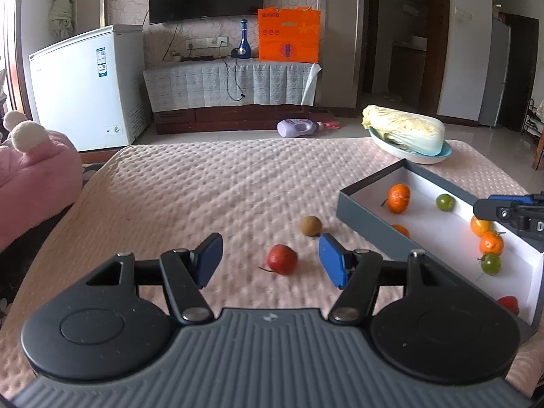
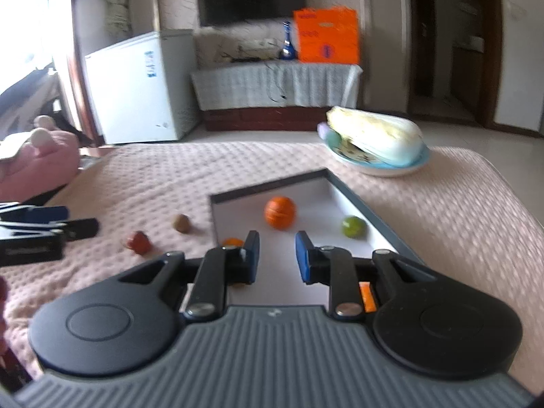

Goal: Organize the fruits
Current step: 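Move both tools out to the red apple and brown fruit on the bedspread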

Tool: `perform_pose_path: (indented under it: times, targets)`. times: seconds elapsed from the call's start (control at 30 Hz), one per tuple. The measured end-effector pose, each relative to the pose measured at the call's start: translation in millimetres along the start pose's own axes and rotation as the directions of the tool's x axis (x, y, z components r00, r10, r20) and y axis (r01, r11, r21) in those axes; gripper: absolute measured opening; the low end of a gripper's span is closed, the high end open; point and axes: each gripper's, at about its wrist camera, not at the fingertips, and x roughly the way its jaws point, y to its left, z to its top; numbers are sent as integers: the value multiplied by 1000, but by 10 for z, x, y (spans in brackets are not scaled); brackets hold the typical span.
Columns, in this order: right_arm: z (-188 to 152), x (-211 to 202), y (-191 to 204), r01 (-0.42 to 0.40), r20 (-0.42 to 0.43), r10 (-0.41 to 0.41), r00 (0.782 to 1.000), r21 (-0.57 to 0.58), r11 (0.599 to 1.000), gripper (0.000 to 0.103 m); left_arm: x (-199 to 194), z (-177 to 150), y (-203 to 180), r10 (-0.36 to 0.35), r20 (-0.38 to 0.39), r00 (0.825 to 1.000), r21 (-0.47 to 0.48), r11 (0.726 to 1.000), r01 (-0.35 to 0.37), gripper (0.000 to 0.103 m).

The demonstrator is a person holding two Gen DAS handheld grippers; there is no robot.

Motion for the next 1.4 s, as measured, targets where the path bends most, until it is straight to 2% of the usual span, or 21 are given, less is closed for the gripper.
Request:
perform_pose_path:
  times: [0.3,0.57,0.8,1.0,1.4]
  targets:
    - [37,35,424,-130,27,132,991,-56,990,27,37,-29,176,35,-3,999,-9,999,-35,68]
    - [4,174,800,-220,-27,218,976,-122,968,27,145,-82,255,37,-25,999,3,999,-37,68]
    - [-45,366,911,-221,-79,212,974,-130,966,27,203,-68,303,24,-26,999,-25,999,-25,68]
    - [-84,462,950,-213,-101,200,975,-141,967,27,275,-94,285,2,-39,999,-10,1000,-3,68]
    - [-92,610,884,-158,-144,137,980,-148,976,27,597,-132,114,-34,-81,996,-12,999,33,68]
